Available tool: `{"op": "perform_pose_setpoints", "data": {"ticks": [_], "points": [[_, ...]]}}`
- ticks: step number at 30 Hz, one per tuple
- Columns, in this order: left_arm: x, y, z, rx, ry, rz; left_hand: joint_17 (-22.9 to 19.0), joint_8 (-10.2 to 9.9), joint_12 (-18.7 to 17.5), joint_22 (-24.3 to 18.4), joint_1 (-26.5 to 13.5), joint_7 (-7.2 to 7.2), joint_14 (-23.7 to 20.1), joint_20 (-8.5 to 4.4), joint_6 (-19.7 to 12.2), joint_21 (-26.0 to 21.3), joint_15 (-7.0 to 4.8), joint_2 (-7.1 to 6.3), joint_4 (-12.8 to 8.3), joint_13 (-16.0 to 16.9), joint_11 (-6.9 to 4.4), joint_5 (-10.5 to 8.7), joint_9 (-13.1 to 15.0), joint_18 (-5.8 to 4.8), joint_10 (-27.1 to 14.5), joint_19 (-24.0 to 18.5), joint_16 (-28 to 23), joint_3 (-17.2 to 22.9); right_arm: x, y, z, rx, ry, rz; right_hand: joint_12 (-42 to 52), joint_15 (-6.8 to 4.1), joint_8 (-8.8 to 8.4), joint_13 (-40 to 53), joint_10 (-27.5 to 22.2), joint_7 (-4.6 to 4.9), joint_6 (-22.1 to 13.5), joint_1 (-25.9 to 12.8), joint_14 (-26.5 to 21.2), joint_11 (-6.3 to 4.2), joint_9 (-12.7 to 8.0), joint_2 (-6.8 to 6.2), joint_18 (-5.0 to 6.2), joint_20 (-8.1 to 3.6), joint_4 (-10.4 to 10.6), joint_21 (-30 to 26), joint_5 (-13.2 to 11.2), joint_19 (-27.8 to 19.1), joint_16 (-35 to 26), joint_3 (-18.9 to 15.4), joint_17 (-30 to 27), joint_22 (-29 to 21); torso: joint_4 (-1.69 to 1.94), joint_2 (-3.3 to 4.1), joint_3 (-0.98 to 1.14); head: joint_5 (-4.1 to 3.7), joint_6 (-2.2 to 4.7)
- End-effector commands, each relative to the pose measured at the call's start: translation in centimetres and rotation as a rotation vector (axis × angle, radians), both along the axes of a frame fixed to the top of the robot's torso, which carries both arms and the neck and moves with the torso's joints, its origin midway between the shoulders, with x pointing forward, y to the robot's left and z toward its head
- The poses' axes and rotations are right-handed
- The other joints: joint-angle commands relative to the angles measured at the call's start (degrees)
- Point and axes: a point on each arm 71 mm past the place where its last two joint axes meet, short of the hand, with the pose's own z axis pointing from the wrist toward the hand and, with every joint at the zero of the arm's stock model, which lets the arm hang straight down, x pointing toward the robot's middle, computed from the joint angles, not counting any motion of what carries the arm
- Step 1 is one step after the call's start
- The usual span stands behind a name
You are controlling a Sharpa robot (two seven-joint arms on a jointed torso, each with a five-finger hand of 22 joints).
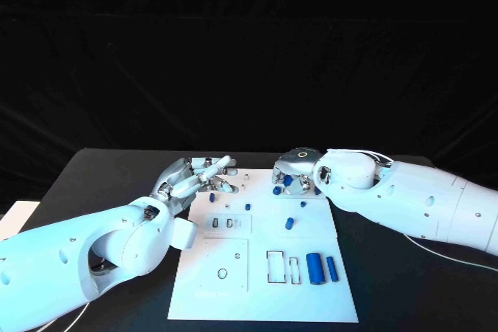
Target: Assemble the parts on the task board
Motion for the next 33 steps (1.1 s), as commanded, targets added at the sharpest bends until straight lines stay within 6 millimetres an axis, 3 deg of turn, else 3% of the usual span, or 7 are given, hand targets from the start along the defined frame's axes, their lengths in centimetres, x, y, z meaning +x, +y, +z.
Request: {"op": "perform_pose_setpoints", "data": {"ticks": [1, 15, 21, 33], "points": [[-0.13, -0.39, 0.01, -0.018, 0.023, -0.03, 0.1, -0.4, -0.35, 0.1, -0.26, 0.61, -0.52, -0.03, -0.05, 0.3, -0.1, 0.29, 0.02, 0.05, 0.02, 0.11, 0.07, 0.47, -0.57, -0.38, 0.26, -0.29, -0.09, 0.3, 0.0, -0.012, 0.002, 0.019, 0.38, -0.61, 0.2, 0.0, 0.86, -0.23, 0.93, -0.27, 0.79, -0.07, 0.16, 0.88, 0.37, -0.38, 0.19, 0.47, 0.12, -0.2, 0.97, 0.8, 0.82, 0.23, 0.11, 0.14, -0.04, 0.06, -0.34], [-0.01, -0.35, -0.23, -0.013, 0.056, -0.019, 0.42, -0.62, -0.59, 0.12, -0.09, 0.83, -0.96, 0.09, -0.29, 0.33, 0.05, 0.34, -0.22, 0.05, 0.19, 0.16, 0.06, 0.47, -0.85, -0.62, 0.41, -0.3, -0.15, 0.61, -0.22, -0.017, 0.034, 0.034, 0.27, -1.36, 0.74, -0.02, 3.06, -0.46, 3.78, -0.57, 0.48, -0.66, 0.58, 1.4, 0.1, -0.95, 1.04, 3.05, 0.09, -0.01, 3.83, 3.28, 3.66, 2.99, -0.04, 0.22, -0.17, 0.14, -1.15], [0.05, -0.32, -0.33, -0.024, 0.075, -0.013, 0.49, -0.68, -0.65, 0.12, -0.04, 0.87, -1.13, 0.13, -0.35, 0.31, 0.1, 0.31, -0.3, 0.05, 0.25, 0.16, 0.06, 0.46, -0.93, -0.73, 0.42, -0.31, -0.12, 0.65, -0.31, -0.023, 0.043, 0.032, 0.24, -1.4, 0.77, -0.03, 3.27, -0.48, 4.04, -0.55, 0.43, -0.71, 0.63, 1.41, 0.06, -1.0, 1.11, 3.28, 0.1, -0.03, 4.13, 3.54, 3.98, 3.26, -0.02, 0.31, -0.13, 0.0, -1.29], [-0.13, -0.49, -0.25, -0.033, 0.077, -0.025, 0.56, -0.73, -0.7, 0.11, 0.0, 0.9, -1.33, 0.17, -0.4, 0.29, 0.15, 0.32, -0.38, 0.05, 0.28, 0.16, 0.07, 0.45, -0.99, -0.84, 0.41, -0.31, 0.19, 0.94, -0.84, -0.028, 0.053, 0.024, -0.22, -1.37, 0.1, -0.15, 2.68, -0.23, 3.6, -0.78, 0.14, -0.53, 0.51, 0.46, -0.01, -1.05, 1.15, 3.84, -0.12, -0.32, 4.44, 4.14, 4.19, 3.73, 0.09, 0.5, -0.06, 0.28, -1.66]]}}
